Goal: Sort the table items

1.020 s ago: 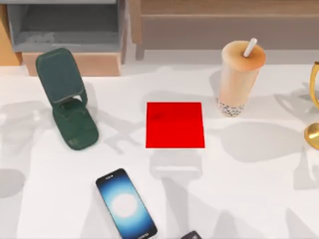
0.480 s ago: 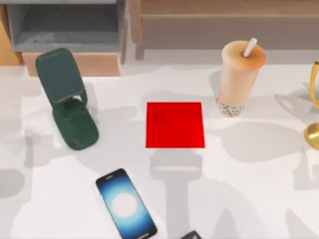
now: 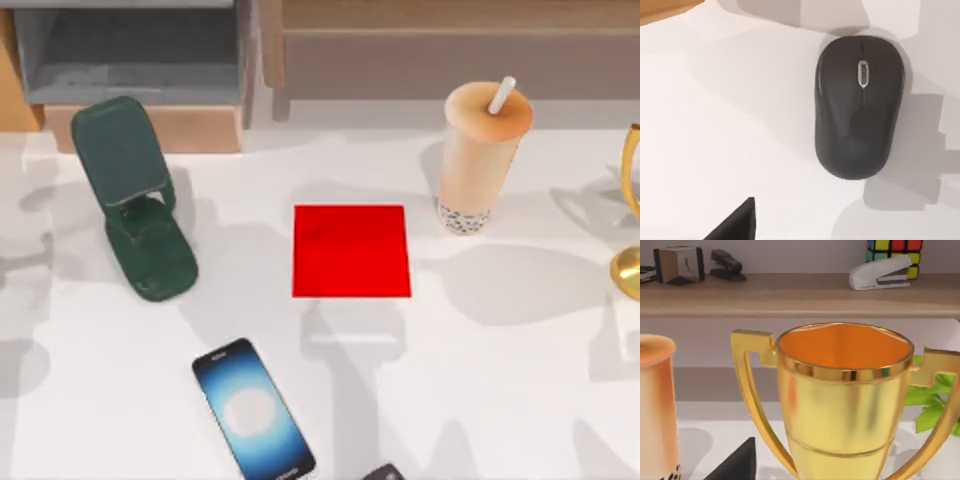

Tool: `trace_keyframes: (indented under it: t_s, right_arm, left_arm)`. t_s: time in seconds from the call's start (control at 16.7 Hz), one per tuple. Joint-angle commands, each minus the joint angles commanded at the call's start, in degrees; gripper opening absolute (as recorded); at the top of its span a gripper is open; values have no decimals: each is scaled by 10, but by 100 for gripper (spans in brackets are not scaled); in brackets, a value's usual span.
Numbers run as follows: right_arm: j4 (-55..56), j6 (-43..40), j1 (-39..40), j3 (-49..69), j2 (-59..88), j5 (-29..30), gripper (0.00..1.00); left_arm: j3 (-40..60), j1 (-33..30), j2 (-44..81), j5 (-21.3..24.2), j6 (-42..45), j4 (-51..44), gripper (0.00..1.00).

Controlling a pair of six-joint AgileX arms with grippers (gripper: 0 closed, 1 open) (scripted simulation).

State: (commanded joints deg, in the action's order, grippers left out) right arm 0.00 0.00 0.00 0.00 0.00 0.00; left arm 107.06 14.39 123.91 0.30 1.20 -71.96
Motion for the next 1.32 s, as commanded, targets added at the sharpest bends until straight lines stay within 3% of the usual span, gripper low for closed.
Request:
trace_keyframes:
  t_s: [0.48, 0.96, 1.32]
  right_arm:
    - [0, 0, 0, 0, 0, 0, 100]
    - [0, 0, 0, 0, 0, 0, 100]
    - [0, 0, 0, 0, 0, 0, 100]
  left_arm:
    - [0, -5, 15, 0, -4, 2, 100]
    - [-110, -8, 57, 1, -6, 153, 100]
    - [-124, 2, 60, 1, 1, 171, 100]
